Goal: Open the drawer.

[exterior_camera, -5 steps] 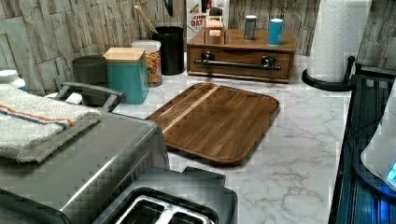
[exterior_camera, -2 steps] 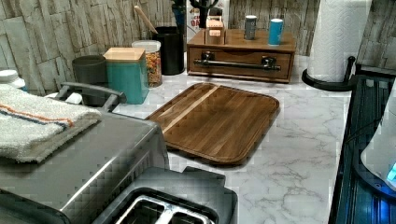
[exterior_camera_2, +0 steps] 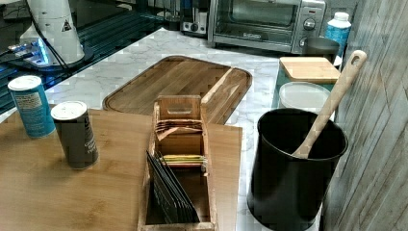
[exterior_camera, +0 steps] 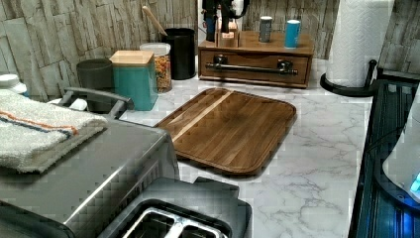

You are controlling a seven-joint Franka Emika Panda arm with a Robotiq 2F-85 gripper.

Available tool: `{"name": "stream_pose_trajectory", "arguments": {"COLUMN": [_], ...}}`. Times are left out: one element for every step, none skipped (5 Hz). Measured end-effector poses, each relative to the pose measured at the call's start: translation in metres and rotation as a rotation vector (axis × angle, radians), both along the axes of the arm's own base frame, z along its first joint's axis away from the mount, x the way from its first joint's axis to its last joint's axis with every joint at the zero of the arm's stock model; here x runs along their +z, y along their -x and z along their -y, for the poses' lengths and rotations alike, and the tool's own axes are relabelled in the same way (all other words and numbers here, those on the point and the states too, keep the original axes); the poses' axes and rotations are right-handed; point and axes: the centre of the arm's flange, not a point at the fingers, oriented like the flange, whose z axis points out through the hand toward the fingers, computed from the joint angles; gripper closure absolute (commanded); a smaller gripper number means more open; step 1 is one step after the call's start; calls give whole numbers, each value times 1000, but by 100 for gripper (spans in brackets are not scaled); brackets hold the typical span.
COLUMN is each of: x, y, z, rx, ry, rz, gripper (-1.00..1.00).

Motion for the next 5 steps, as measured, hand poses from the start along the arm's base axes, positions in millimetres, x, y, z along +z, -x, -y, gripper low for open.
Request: {"name": "stream_pose_trajectory", "arguments": {"x": [-2, -4, -7, -5, -16], "y": [0, 5, 10, 9, 3], "z": [39, 79, 112, 138, 150], "rx": [33, 62, 52, 16, 44], "ry": [21, 36, 52, 83, 102], "rz": [52, 76, 105, 184, 227], "gripper": [-100, -100, -100, -100, -100]}}
